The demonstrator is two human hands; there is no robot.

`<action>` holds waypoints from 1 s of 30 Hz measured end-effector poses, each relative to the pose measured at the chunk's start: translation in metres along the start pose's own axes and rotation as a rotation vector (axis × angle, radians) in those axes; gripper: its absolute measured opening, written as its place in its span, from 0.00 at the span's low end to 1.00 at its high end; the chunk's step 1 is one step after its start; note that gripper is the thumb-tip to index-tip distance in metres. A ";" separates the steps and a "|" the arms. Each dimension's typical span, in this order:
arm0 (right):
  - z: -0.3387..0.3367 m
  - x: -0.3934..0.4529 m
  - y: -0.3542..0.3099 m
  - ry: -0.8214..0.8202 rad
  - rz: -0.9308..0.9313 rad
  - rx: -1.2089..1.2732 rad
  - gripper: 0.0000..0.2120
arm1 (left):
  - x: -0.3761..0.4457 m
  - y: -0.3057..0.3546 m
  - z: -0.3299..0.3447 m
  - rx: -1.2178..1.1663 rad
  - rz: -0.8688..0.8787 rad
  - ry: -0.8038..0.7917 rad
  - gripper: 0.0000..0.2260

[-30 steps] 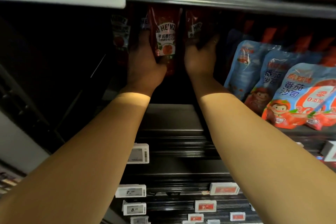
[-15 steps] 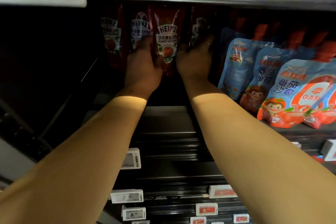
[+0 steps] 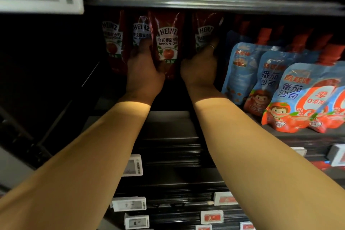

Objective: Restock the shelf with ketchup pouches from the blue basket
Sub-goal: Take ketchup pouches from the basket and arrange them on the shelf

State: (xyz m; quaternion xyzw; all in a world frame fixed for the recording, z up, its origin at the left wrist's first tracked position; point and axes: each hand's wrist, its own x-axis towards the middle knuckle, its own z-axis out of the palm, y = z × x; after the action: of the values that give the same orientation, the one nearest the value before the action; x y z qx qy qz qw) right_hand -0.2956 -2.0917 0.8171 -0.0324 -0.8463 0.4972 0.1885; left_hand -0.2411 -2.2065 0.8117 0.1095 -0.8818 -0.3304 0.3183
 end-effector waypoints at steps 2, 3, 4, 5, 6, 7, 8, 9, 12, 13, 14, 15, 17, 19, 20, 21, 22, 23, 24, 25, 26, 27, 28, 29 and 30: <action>0.000 -0.002 -0.001 0.007 -0.006 0.010 0.50 | -0.001 0.000 0.001 -0.013 0.027 -0.014 0.30; 0.000 -0.002 -0.002 0.011 -0.011 0.008 0.51 | -0.001 0.001 0.001 -0.011 0.044 -0.021 0.30; 0.000 -0.003 -0.003 0.020 -0.016 0.001 0.50 | -0.002 0.002 0.002 -0.001 0.060 -0.026 0.31; 0.000 -0.003 -0.003 0.037 -0.022 -0.007 0.49 | -0.003 0.003 0.002 0.016 0.078 -0.025 0.31; 0.000 -0.004 -0.004 0.060 -0.031 -0.012 0.47 | -0.004 0.004 0.002 0.036 0.099 -0.016 0.31; 0.001 -0.005 -0.004 0.086 -0.042 -0.011 0.44 | -0.004 0.005 0.002 0.058 0.120 -0.008 0.30; 0.002 -0.007 -0.005 0.107 -0.057 -0.012 0.43 | -0.004 0.005 0.002 0.082 0.134 -0.007 0.29; 0.004 -0.008 -0.006 0.120 -0.077 -0.019 0.42 | -0.004 0.005 0.003 0.101 0.137 -0.017 0.27; 0.004 -0.010 -0.005 0.131 -0.114 -0.054 0.44 | -0.003 0.005 0.006 0.060 0.104 -0.053 0.24; 0.003 -0.009 -0.004 0.132 -0.114 -0.052 0.44 | -0.003 0.004 0.006 0.044 0.092 -0.064 0.25; 0.002 -0.007 -0.002 0.125 -0.111 -0.049 0.44 | -0.003 0.004 0.007 0.034 0.084 -0.076 0.26; 0.001 -0.006 -0.001 0.113 -0.108 -0.049 0.44 | -0.002 0.003 0.007 0.023 0.078 -0.087 0.27; -0.002 -0.004 0.001 0.081 -0.097 -0.043 0.45 | -0.002 0.002 0.007 -0.002 0.069 -0.094 0.28; -0.002 -0.003 0.001 0.050 -0.074 -0.019 0.47 | -0.002 0.001 0.008 -0.010 0.068 -0.075 0.29; -0.001 -0.003 0.000 0.033 -0.063 -0.011 0.49 | -0.003 0.001 0.009 -0.004 0.075 -0.061 0.28; 0.000 -0.004 0.000 0.018 -0.060 -0.017 0.50 | -0.003 0.000 0.010 0.002 0.087 -0.050 0.28; 0.002 -0.005 0.000 0.014 -0.067 -0.033 0.51 | -0.003 0.000 0.011 0.006 0.100 -0.045 0.27; 0.003 -0.005 0.001 0.020 -0.079 -0.049 0.52 | -0.002 0.000 0.013 0.011 0.110 -0.043 0.27; 0.004 -0.005 0.002 0.029 -0.087 -0.055 0.51 | -0.001 0.000 0.014 0.018 0.113 -0.044 0.27; 0.005 -0.004 0.003 0.033 -0.087 -0.051 0.51 | 0.000 -0.001 0.016 0.021 0.110 -0.047 0.27; 0.004 -0.003 0.004 0.032 -0.082 -0.044 0.51 | 0.001 -0.002 0.016 0.015 0.106 -0.054 0.27; 0.004 -0.001 0.005 0.031 -0.079 -0.041 0.52 | 0.002 -0.002 0.016 -0.002 0.103 -0.067 0.26; 0.003 -0.002 0.006 0.034 -0.079 -0.046 0.52 | 0.003 -0.002 0.016 -0.023 0.100 -0.082 0.25; 0.002 -0.003 0.007 0.038 -0.080 -0.061 0.52 | 0.002 -0.001 0.015 -0.039 0.095 -0.094 0.24; 0.001 -0.005 0.007 0.044 -0.082 -0.080 0.52 | 0.002 -0.001 0.013 -0.047 0.085 -0.089 0.23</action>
State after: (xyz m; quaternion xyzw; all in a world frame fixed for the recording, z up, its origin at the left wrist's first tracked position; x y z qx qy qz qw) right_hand -0.2921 -2.0902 0.8088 -0.0163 -0.8619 0.4538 0.2256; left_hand -0.2510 -2.2016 0.8043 0.0497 -0.8911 -0.3415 0.2947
